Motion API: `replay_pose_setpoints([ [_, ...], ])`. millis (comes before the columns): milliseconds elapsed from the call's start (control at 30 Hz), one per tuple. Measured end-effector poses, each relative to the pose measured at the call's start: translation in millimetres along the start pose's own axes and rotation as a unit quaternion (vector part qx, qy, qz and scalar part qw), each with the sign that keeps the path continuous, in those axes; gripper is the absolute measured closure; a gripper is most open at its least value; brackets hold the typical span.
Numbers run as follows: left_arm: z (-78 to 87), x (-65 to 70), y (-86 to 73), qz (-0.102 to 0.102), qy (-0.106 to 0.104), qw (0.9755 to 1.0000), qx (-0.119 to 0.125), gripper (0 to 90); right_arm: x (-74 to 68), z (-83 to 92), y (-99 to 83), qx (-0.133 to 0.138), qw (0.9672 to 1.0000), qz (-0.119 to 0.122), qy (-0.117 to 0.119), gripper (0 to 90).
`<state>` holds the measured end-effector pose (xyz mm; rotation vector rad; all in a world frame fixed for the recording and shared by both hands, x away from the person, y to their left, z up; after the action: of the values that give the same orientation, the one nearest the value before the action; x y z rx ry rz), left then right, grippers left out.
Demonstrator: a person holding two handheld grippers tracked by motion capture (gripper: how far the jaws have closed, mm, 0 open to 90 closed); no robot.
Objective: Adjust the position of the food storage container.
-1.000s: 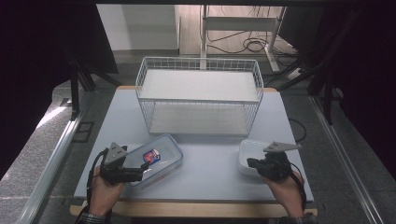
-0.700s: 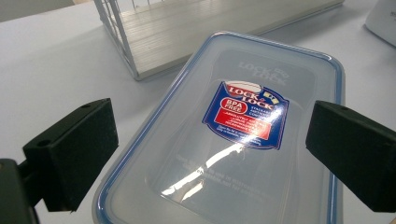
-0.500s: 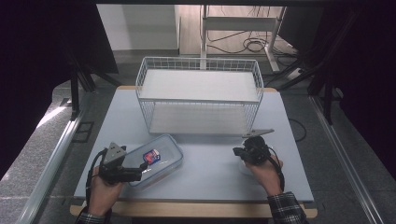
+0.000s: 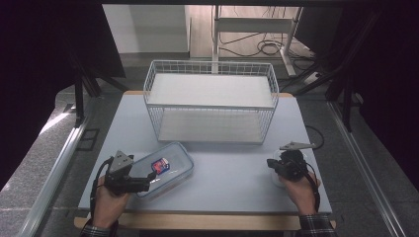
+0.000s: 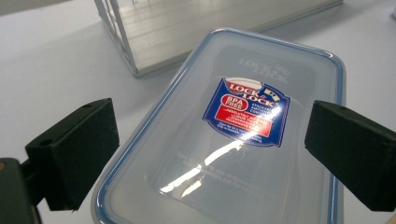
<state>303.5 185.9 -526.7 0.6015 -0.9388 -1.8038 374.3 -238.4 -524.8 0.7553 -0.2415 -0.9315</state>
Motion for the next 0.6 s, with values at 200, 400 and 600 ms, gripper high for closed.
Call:
replay_pose_setpoints([
  [200, 13.4, -12.0, -4.6, 0.008, 0.009, 0.9999, 0.004, 18.7, -15.0, -3.5, 2.8, 0.011, 0.9995, 0.023, 0.018, 88.8],
  [400, 32.5, -29.4, -20.6, 0.013, 0.035, 0.9993, 0.006, 60.9, -22.8, -4.4, 5.0, 0.019, 0.9989, 0.035, 0.024, 88.4],
  [600, 32.3, -49.0, -48.5, 0.036, 0.075, 0.9954, -0.048, 90.0, -32.4, -8.9, 6.6, 0.025, 0.9981, 0.049, 0.027, 88.7],
])
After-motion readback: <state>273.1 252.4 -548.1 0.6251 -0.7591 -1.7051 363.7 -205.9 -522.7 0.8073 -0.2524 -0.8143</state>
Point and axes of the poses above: each handheld gripper's, and its own axes: z roughly backward along the jaws, y roughly out of its top, x roughly to its right, the point moved 8 cm from there along -z, roughly forward along the jaws, and after that the axes turned 5 degrees about y, right-handed, at the moved point
